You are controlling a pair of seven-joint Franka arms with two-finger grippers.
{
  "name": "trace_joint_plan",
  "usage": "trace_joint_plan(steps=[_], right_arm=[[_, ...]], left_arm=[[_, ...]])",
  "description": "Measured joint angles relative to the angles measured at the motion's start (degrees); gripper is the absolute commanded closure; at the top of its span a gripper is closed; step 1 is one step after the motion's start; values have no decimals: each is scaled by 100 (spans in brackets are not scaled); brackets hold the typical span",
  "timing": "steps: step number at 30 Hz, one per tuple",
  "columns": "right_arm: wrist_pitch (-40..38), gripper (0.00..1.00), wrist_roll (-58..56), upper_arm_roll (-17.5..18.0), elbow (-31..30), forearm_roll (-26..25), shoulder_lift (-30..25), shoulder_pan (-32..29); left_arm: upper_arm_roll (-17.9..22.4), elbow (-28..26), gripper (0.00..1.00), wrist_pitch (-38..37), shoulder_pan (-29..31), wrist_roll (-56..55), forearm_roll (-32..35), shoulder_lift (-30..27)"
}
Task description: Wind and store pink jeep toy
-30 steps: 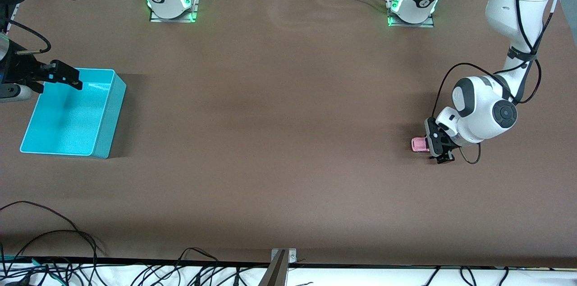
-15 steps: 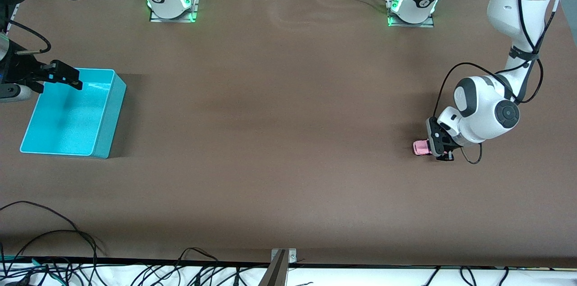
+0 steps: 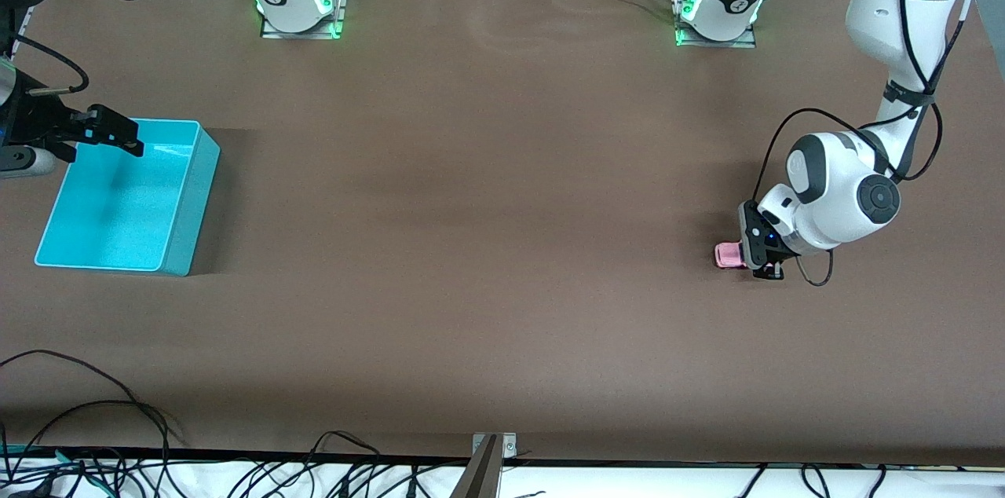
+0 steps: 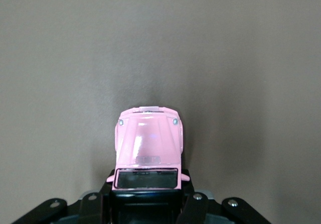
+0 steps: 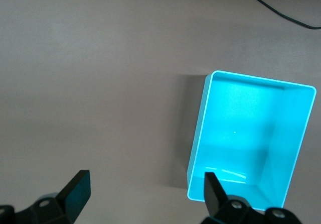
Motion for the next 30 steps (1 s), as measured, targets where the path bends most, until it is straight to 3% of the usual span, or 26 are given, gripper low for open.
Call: trace_joint_plan(steps=[30], right_arm=[[0, 0, 4, 0, 0, -1, 0, 0]], left_arm=[[0, 0, 100, -49, 174, 424, 0, 2]])
